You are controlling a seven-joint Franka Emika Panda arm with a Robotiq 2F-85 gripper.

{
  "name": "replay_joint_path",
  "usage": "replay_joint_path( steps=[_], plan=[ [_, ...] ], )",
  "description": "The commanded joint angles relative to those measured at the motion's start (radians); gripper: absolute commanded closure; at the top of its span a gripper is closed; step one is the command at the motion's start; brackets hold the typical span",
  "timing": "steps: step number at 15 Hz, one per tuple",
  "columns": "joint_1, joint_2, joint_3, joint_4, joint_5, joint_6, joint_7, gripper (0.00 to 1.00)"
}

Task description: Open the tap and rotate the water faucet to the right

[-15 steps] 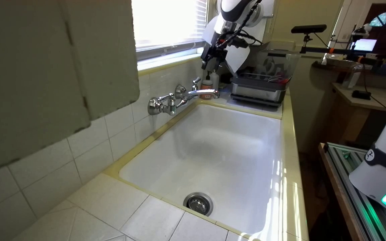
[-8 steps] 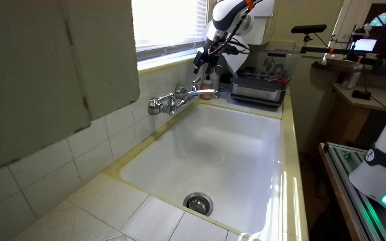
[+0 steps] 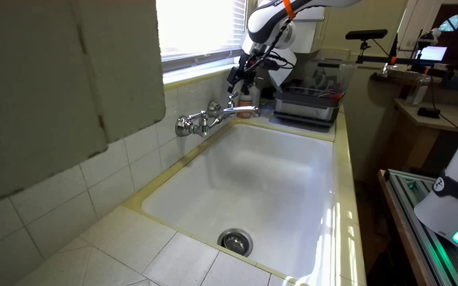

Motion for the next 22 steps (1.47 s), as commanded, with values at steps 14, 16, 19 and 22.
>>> replay_joint_path(
  steps=[14,16,19,22],
  plan=[
    [0.071,0.022,-0.078,0.127,-0.298,-0.340,0.168,0.00],
    [0.072,0.023,-0.081,0.140,-0.310,-0.418,0.183,0.00],
    [0.061,0.030,-0.078,0.146,-0.303,-0.476,0.177,0.00],
    [0.041,0.012,-0.054,0.131,-0.239,-0.403,0.145,0.00]
  ],
)
